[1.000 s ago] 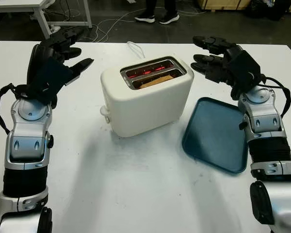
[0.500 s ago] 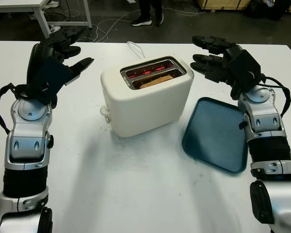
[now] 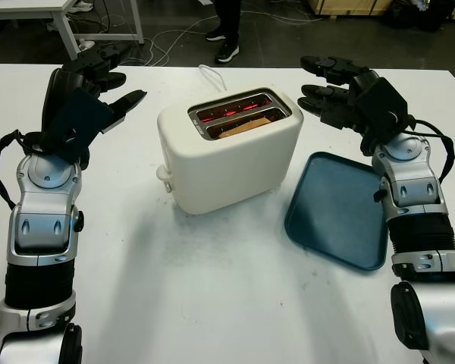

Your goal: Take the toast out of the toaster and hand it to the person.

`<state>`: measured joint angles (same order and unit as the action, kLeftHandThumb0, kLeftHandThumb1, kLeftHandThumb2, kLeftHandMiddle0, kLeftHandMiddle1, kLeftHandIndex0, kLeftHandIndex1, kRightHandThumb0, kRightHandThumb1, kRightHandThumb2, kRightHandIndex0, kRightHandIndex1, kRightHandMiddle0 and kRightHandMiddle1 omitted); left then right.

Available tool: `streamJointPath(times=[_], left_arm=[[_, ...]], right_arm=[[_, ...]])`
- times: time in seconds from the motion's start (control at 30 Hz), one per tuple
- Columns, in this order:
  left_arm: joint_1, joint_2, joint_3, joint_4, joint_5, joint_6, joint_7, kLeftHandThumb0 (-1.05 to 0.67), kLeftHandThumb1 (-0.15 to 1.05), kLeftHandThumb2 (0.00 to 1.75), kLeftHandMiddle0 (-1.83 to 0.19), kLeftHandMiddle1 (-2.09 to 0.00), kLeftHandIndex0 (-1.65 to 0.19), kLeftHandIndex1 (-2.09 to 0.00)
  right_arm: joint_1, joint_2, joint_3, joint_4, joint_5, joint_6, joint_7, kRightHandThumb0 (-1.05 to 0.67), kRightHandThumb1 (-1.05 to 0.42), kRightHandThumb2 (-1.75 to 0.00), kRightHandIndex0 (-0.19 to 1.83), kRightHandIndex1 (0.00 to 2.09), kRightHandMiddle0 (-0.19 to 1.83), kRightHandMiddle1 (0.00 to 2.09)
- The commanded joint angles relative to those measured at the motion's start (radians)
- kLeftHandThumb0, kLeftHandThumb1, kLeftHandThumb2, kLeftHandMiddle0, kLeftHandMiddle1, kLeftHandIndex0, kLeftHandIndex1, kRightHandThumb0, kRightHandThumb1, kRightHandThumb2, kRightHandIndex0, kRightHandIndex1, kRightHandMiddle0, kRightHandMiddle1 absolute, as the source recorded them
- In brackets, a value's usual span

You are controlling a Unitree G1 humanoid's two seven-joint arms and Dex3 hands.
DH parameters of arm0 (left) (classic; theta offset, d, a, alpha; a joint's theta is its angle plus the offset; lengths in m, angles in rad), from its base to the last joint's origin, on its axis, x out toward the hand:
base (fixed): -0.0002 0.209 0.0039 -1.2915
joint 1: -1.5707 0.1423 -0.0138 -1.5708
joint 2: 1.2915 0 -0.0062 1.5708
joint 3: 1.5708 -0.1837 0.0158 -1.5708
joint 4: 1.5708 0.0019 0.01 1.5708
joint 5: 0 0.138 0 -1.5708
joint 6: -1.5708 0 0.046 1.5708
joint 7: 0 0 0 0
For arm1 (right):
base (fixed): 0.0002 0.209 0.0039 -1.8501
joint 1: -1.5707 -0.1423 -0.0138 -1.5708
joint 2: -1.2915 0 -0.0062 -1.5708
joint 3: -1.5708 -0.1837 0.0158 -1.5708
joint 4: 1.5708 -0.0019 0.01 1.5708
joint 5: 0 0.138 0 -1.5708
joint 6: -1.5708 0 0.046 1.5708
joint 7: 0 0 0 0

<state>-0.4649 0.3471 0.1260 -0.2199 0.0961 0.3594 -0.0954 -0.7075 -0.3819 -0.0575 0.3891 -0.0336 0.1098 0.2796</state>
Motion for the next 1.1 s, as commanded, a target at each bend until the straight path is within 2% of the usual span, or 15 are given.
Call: streamJointPath(times=[0.0, 1.07], left_arm=[[-0.006, 0.002, 0.004, -0.004, -0.001, -0.005, 0.002, -0.33, 0.92, 0.08, -0.27, -0.69, -0.57, -0.01], [-0.008, 0.005, 0.005, 0.007, 0.003, -0.022, 0.004, -0.32, 0.92, 0.08, -0.27, -0.7, -0.57, -0.01]], right_arm=[[-0.012, -0.004, 0.004, -0.01, -0.002, 0.006, 0.0, -0.2, -0.92, -0.1, 0.6, 0.0, 0.55, 0.0], [-0.012, -0.006, 0.003, -0.003, 0.003, -0.008, 0.006, -0.19, -0.92, -0.12, 0.6, 0.0, 0.55, 0.0]])
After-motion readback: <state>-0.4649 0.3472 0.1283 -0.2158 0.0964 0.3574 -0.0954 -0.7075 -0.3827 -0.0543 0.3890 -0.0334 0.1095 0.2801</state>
